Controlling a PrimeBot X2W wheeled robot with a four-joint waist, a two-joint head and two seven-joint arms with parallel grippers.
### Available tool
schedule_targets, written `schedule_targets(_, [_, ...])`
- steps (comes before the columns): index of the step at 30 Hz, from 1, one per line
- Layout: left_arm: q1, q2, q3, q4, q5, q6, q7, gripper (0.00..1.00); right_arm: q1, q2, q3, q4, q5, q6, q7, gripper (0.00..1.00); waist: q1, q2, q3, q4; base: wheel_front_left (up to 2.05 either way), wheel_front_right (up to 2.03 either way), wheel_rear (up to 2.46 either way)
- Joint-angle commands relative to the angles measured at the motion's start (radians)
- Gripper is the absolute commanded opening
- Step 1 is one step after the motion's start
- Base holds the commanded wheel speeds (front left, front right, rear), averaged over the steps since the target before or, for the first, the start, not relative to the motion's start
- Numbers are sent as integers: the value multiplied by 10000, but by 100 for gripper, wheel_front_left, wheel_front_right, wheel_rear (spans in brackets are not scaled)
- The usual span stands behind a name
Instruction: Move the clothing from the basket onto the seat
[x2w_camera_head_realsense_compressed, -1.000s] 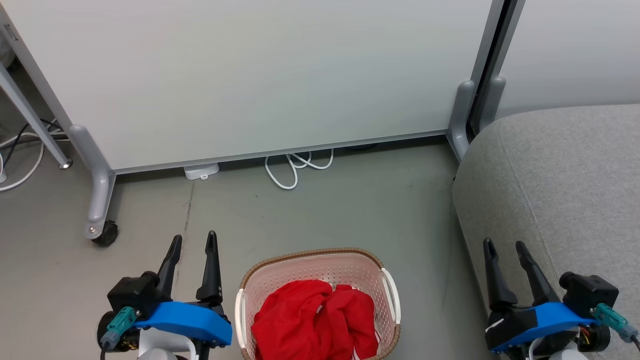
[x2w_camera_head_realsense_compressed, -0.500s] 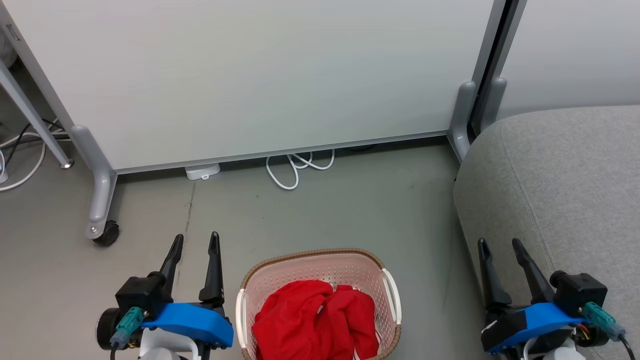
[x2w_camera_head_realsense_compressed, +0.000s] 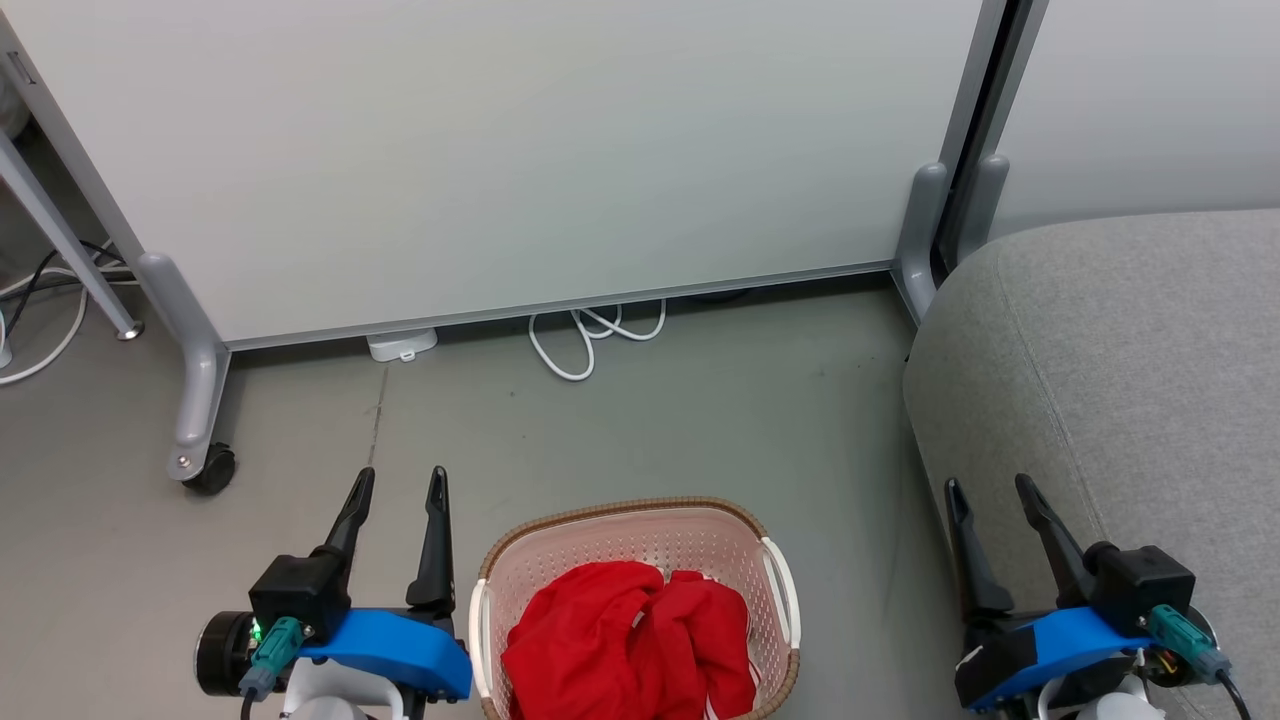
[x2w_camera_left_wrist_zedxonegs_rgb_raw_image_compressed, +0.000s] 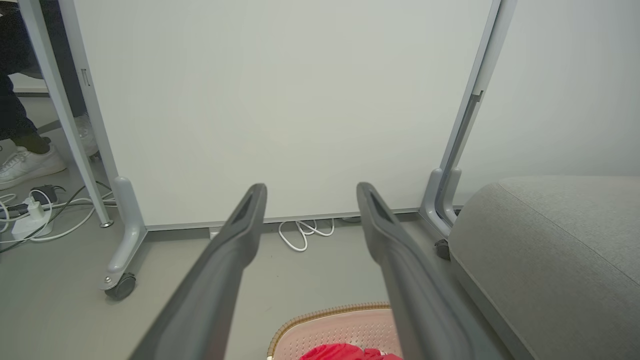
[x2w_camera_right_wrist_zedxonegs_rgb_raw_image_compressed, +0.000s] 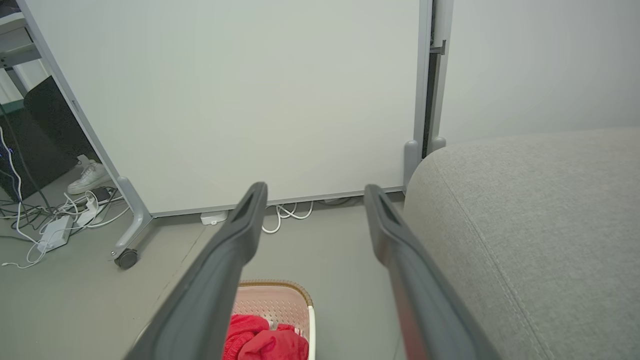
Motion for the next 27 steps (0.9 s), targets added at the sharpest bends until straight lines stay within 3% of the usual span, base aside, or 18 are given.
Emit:
schedule_targets(1, [-138,29,3,17,57,16,-52,100,-115,-59,24,-9,-27,4,-55,100,0,0,3,0,0,0,0])
schedule_targets(17, [-125,27,-38,41,40,-11,-52,100,-131,-59,106,-75,109,4,-55,100,0,0,184,-53,0,0,0])
schedule_targets(27, [-521,30,-127,398,226,-94,-49,100,-531,-56,417,-360,297,4,-51,100,0,0,1148,-427,0,0,0])
